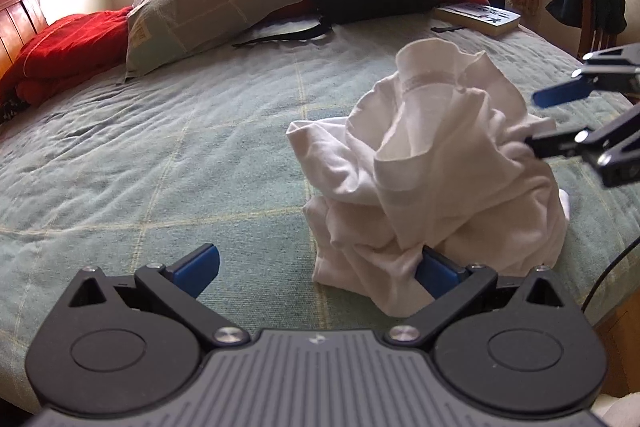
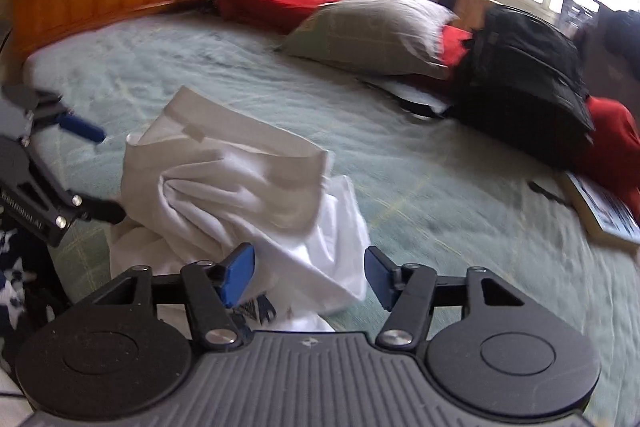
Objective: Fold clothes
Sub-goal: 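Grasp the white T-shirt edge with the right gripper and lift it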
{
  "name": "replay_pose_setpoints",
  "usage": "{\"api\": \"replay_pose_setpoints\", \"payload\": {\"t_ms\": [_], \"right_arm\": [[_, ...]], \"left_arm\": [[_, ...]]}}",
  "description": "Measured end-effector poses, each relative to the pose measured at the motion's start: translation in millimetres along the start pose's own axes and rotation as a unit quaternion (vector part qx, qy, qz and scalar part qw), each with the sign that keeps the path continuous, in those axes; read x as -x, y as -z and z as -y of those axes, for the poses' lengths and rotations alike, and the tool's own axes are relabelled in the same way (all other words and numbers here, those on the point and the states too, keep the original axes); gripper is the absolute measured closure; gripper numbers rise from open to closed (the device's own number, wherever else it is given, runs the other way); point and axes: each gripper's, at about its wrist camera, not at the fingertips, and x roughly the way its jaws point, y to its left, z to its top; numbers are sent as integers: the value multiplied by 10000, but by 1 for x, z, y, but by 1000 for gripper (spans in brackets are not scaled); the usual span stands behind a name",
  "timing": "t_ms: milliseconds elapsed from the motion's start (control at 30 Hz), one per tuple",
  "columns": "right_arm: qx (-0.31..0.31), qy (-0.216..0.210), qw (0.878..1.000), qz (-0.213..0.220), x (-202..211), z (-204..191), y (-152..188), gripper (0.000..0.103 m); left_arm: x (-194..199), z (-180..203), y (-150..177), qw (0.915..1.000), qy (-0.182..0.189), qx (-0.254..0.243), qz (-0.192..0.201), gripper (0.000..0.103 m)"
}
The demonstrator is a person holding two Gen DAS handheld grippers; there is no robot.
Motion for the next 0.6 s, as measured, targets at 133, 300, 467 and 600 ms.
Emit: {"api": "replay_pose_setpoints", "payload": {"t_ms": [133,300,467,600], "right_arm": [[178,-255,9992,-247,-12,0,-2,85],[-6,199,9995,-252,-5,24,1,94],[-392,752,9956,-393,4,57,11,96],[-675,1323,9871,-604,4,82,25,96]], "left_arm": [[-3,-1,-2,10000,-3,24,-40,1],[-4,1,-6,10000,-25,-42,-26,1],[-1,4,-10,9999,-51,-123,22,1],[3,6,-10,9998,-71,-183,80,1]]}}
